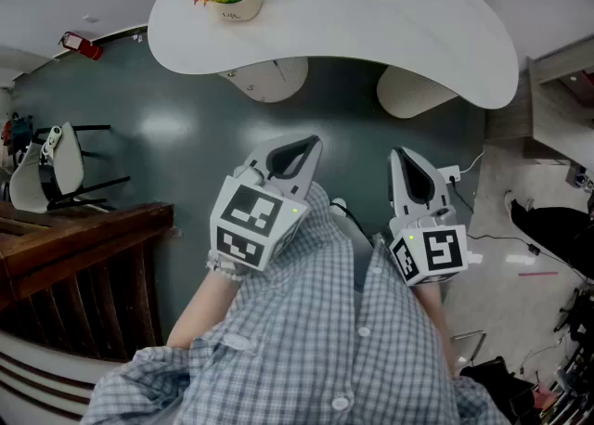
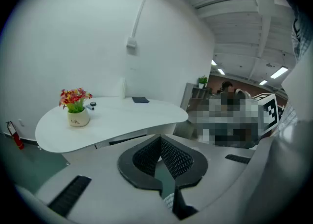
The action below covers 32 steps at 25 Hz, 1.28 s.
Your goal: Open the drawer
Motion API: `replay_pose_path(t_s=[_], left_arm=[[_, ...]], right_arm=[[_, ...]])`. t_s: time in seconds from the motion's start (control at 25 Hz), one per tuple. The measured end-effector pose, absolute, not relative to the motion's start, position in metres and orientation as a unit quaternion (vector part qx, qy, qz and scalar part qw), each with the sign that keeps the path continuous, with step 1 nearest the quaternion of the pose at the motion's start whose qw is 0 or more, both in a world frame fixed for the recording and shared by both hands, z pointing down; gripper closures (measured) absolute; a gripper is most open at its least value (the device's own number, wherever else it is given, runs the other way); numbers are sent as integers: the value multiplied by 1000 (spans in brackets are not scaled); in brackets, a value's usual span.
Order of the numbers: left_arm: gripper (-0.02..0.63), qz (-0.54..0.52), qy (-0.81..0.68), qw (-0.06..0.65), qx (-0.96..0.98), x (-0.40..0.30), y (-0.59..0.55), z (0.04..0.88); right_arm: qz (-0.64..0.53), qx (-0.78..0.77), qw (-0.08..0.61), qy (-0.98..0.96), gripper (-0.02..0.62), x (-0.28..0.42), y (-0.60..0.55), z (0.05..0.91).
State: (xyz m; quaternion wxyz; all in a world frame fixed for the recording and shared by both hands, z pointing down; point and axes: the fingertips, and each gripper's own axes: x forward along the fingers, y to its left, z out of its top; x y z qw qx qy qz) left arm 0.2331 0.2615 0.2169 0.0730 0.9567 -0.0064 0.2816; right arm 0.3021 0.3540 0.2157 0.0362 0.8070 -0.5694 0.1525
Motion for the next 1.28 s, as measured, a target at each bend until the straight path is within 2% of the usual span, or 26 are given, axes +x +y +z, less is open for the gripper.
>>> replay_pose_path(t_s=[0.68, 1.28], left_arm=[[601, 282, -17, 79, 956, 225, 269, 222], [601, 263, -142, 142, 944, 179, 274, 226]], right_arm=[[165, 800, 30, -576, 586, 303, 359, 222], [125, 730, 63, -668, 587, 285, 344, 224]])
